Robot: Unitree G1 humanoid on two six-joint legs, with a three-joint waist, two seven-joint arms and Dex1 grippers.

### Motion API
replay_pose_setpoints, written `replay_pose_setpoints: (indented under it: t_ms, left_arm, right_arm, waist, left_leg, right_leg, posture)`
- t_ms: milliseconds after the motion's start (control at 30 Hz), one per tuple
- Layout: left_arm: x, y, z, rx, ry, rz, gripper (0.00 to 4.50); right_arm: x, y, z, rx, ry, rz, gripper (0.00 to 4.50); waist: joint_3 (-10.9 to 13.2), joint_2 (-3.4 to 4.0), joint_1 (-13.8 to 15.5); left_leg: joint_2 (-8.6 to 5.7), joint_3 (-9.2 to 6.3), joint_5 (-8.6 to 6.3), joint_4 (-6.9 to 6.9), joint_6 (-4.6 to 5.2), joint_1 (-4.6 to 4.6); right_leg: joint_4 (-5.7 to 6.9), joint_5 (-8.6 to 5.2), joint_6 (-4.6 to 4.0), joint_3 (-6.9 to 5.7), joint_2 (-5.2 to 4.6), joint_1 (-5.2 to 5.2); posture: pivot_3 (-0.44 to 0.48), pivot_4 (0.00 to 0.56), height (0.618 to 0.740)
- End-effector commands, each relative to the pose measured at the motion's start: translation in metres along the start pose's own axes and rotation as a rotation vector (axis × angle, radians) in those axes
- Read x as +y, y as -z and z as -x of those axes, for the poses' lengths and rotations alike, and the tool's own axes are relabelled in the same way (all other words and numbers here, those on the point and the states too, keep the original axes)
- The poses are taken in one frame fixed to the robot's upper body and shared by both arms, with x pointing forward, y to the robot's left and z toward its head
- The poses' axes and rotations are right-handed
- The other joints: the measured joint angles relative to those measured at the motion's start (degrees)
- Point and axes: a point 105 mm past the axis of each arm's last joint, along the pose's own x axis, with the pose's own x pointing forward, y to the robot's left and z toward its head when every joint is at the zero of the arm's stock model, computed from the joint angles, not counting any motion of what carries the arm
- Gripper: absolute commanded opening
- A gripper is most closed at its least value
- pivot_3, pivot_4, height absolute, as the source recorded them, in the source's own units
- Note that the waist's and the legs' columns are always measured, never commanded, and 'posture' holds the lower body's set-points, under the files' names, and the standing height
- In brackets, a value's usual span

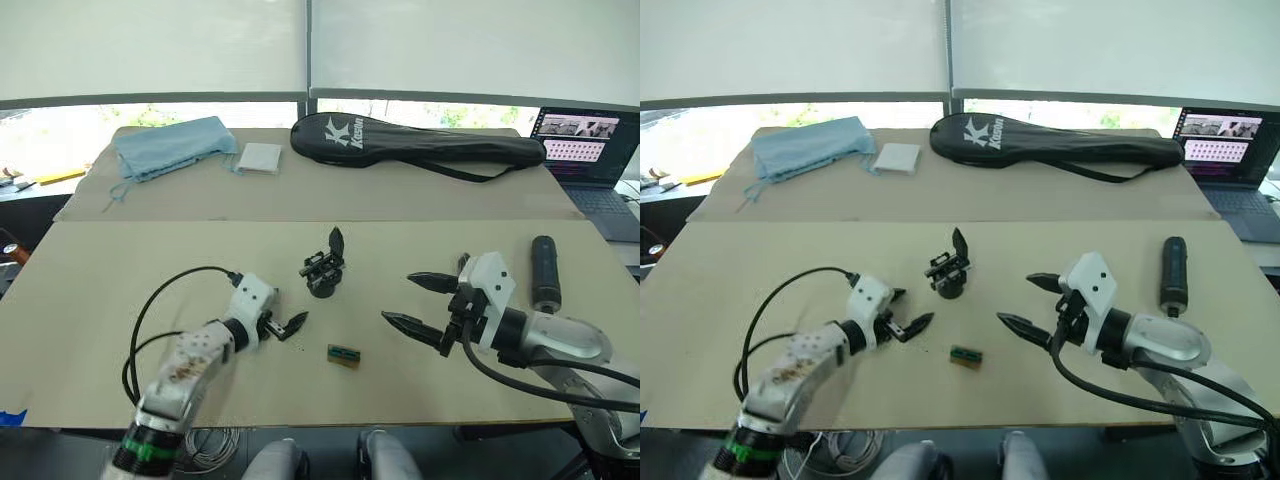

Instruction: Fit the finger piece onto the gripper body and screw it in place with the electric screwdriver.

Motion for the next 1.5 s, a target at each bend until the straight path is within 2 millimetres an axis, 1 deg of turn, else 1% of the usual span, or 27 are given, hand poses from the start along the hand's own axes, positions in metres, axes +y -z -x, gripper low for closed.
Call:
replay_pose_setpoints:
  t_ms: [33,100,167,267,367,433,467,533,600,633,700,800,933,1000,1067,1100,1200,1333,1433,1500]
  left_arm:
    - [0.003,-0.006,-0.009,-0.032,0.154,-0.060,4.45]
    - [0.002,-0.012,-0.016,-0.061,0.262,-0.110,4.45]
    - [0.003,-0.017,-0.025,-0.082,0.332,-0.150,4.45]
    - [0.005,-0.026,-0.042,-0.109,0.371,-0.159,4.45]
    - [0.008,-0.032,-0.057,-0.121,0.358,-0.174,4.45]
    - [0.008,-0.034,-0.061,-0.139,0.366,-0.181,4.45]
    - [0.008,-0.034,-0.061,-0.149,0.369,-0.177,4.22]
    - [0.005,-0.034,-0.058,-0.167,0.386,-0.166,3.57]
    - [0.002,-0.032,-0.054,-0.177,0.394,-0.165,2.65]
    - [0.000,-0.032,-0.051,-0.190,0.387,-0.164,2.35]
    - [-0.005,-0.035,-0.045,-0.216,0.369,-0.150,2.39]
    - [-0.014,-0.047,-0.041,-0.250,0.283,-0.117,2.39]
    - [-0.032,-0.062,-0.040,-0.271,0.047,-0.047,2.39]
    - [-0.035,-0.070,-0.046,-0.280,-0.157,0.054,2.39]
    - [-0.041,-0.075,-0.054,-0.273,-0.283,0.161,2.39]
    - [-0.043,-0.073,-0.058,-0.250,-0.307,0.196,2.39]
    - [-0.051,-0.066,-0.066,-0.212,-0.345,0.184,2.39]
    - [-0.055,-0.053,-0.072,-0.175,-0.401,0.200,2.39]
    - [-0.057,-0.044,-0.077,-0.147,-0.408,0.236,2.39]
    - [-0.058,-0.041,-0.077,-0.140,-0.400,0.247,3.42]
  right_arm:
    - [-0.001,-0.010,-0.001,-0.042,0.000,0.047,4.50]
    - [-0.001,-0.010,-0.002,-0.043,-0.001,0.050,4.50]
    - [-0.001,-0.010,-0.002,-0.043,-0.002,0.053,4.50]
    - [0.000,-0.009,-0.002,-0.041,0.000,0.054,4.50]
    - [0.001,-0.008,-0.001,-0.037,0.005,0.055,4.50]
    - [0.001,-0.008,0.000,-0.035,0.013,0.056,4.50]
    - [0.000,-0.008,0.000,-0.034,0.017,0.056,4.50]
    - [0.000,-0.008,0.002,-0.035,0.027,0.056,4.50]
    - [0.000,-0.008,0.003,-0.034,0.033,0.055,4.50]
    - [0.001,-0.007,0.003,-0.034,0.036,0.055,4.50]
    - [0.002,-0.006,0.004,-0.033,0.041,0.052,4.50]
    - [0.003,-0.005,0.005,-0.032,0.044,0.048,4.50]
    - [0.007,-0.004,0.007,-0.030,0.046,0.042,4.50]
    - [0.010,-0.001,0.009,-0.020,0.042,0.038,4.50]
    - [0.013,0.001,0.012,-0.011,0.038,0.036,4.50]
    - [0.013,0.001,0.013,-0.009,0.040,0.038,4.50]
    - [0.009,0.000,0.012,-0.013,0.061,0.042,4.50]
    - [0.011,0.001,0.011,-0.010,0.051,0.038,4.50]
    - [0.012,0.002,0.011,-0.002,0.038,0.037,4.50]
    - [0.011,0.002,0.011,-0.001,0.037,0.039,4.50]
  waist:
    - [0.00,0.00,0.00]
    - [0.00,0.00,-0.23]
    - [0.00,0.00,-0.28]
    - [0.00,-0.01,-0.21]
    - [0.00,-0.02,-0.26]
    - [0.00,-0.02,-0.30]
    - [0.00,-0.02,-0.48]
    - [0.00,-0.03,-0.81]
    - [0.00,-0.02,-0.95]
    - [0.00,-0.02,-1.02]
    - [0.00,-0.02,-1.05]
    - [0.00,-0.02,-0.89]
    - [0.00,-0.03,-0.20]
    - [0.01,-0.04,0.34]
    - [0.02,-0.07,0.96]
    - [0.03,-0.09,1.04]
    - [0.02,-0.06,0.42]
    - [0.02,-0.07,0.50]
    - [0.02,-0.07,0.68]
    - [0.02,-0.06,0.72]
  left_leg:
    - [-0.03,0.04,0.00,-0.01,0.01,-0.01]
    - [-0.04,0.06,0.00,-0.01,0.02,0.00]
    - [-0.04,0.07,0.00,-0.01,0.02,-0.02]
    - [-0.04,0.06,0.00,0.01,0.03,-0.04]
    - [-0.04,0.06,0.00,0.06,0.05,-0.08]
    - [-0.04,0.06,-0.01,0.06,0.06,-0.08]
    - [-0.03,0.06,-0.01,0.06,0.07,-0.08]
    - [0.01,0.08,-0.01,0.05,0.07,-0.08]
    - [0.05,0.08,-0.01,0.05,0.07,-0.08]
    - [0.06,0.07,-0.01,0.04,0.07,-0.08]
    - [0.08,0.07,-0.01,0.02,0.07,-0.08]
    - [0.09,0.04,-0.02,0.04,0.09,-0.10]
    - [0.09,0.04,-0.07,0.09,0.15,-0.14]
    - [0.08,0.03,-0.07,0.12,0.16,-0.17]
    - [0.07,0.03,-0.09,0.19,0.19,-0.20]
    - [0.07,0.02,-0.09,0.29,0.19,-0.27]
    - [0.08,0.07,-0.09,0.29,0.17,-0.20]
    - [0.10,0.08,-0.05,0.14,0.10,-0.11]
    - [0.09,0.07,-0.05,0.15,0.11,-0.12]
    - [0.09,0.08,-0.06,0.17,0.13,-0.13]
  right_leg:
    - [-0.01,0.00,0.00,-0.03,0.00,-0.02]
    - [-0.02,0.01,0.01,-0.03,-0.01,-0.04]
    - [-0.04,0.01,0.02,-0.11,-0.01,-0.06]
    - [-0.05,0.01,0.02,-0.17,-0.04,-0.04]
    - [-0.06,0.01,0.02,-0.17,-0.05,-0.04]
    - [-0.05,0.01,0.03,-0.13,-0.10,-0.04]
    - [-0.04,0.01,0.03,-0.13,-0.11,-0.04]
    - [-0.03,0.01,0.03,0.00,-0.20,-0.06]
    - [-0.02,0.01,0.03,0.06,-0.19,-0.07]
    - [-0.01,0.01,0.03,0.09,-0.19,-0.08]
    - [-0.01,0.01,0.03,0.19,-0.19,-0.09]
    - [-0.04,0.01,0.03,0.27,-0.21,-0.09]
    - [-0.05,0.03,0.06,0.31,-0.23,-0.06]
    - [-0.08,0.04,0.08,0.31,-0.21,-0.06]
    - [-0.08,0.05,0.11,0.32,-0.21,-0.04]
    - [-0.09,0.07,0.13,0.31,-0.18,-0.05]
    - [-0.03,0.07,0.13,0.34,-0.17,-0.04]
    - [-0.03,0.07,0.12,0.33,-0.14,-0.06]
    - [-0.05,0.07,0.12,0.32,-0.18,-0.05]
    - [-0.06,0.07,0.12,0.33,-0.20,-0.03]
  posture:
    - [0.000,0.150,0.736]
    - [0.000,0.150,0.736]
    - [0.000,0.150,0.736]
    - [0.000,0.150,0.736]
    - [0.000,0.150,0.736]
    - [0.000,0.150,0.736]
    - [0.000,0.150,0.736]
    - [0.000,0.150,0.736]
    - [0.000,0.150,0.736]
    - [0.000,0.150,0.736]
    - [0.000,0.150,0.736]
    - [0.000,0.150,0.736]
    - [0.000,0.150,0.736]
    - [0.000,0.150,0.736]
    - [0.000,0.150,0.736]
    - [0.000,0.150,0.736]
    - [0.000,0.150,0.736]
    - [0.000,0.150,0.736]
    - [0.000,0.150,0.736]
    - [0.000,0.150,0.736]
